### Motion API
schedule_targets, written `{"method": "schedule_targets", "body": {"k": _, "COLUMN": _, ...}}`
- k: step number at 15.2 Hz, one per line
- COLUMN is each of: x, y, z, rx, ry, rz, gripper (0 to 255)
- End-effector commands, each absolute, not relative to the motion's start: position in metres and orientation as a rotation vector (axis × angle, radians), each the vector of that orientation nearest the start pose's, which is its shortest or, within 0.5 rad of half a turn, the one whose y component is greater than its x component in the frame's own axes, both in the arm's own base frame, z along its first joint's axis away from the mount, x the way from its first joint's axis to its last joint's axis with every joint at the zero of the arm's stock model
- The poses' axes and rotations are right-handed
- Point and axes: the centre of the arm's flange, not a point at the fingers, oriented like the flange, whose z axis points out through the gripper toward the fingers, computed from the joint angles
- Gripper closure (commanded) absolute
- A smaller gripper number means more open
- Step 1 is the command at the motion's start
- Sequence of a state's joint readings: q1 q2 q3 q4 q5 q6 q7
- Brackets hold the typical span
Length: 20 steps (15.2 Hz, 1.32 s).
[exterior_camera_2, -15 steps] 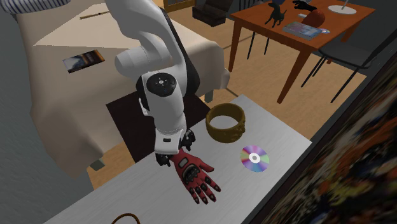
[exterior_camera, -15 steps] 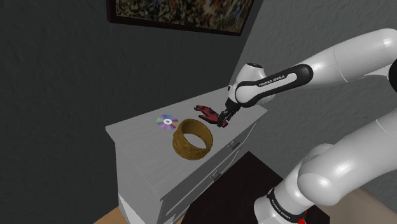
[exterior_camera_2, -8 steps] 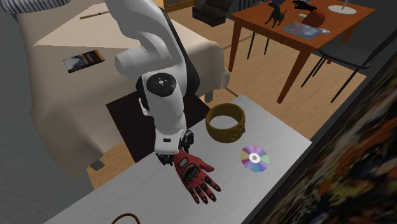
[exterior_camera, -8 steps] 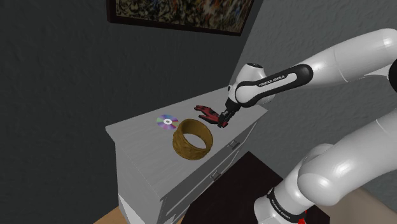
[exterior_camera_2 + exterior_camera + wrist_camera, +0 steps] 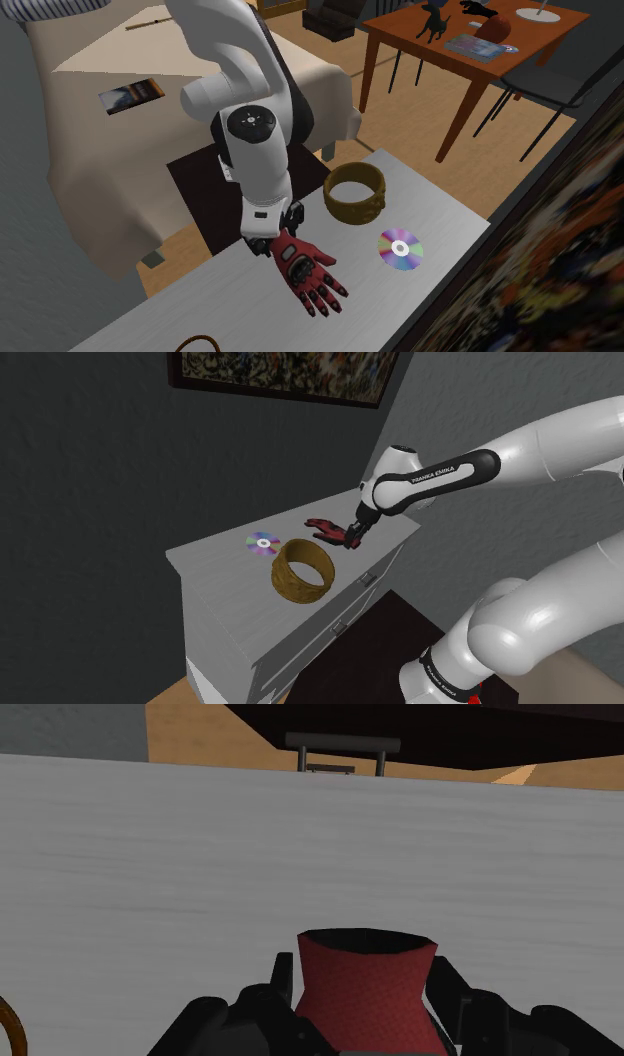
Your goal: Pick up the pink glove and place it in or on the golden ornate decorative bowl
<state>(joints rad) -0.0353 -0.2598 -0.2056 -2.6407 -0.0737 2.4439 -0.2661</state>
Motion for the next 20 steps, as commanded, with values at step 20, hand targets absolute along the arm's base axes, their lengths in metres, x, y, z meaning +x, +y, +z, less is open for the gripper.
{"method": "schedule_targets", "body": {"k": 20, "x": 0.407, "y": -0.097, "z": 0.445, "rx": -3.149, "ry": -0.135, "rz": -0.092, "gripper": 255}}
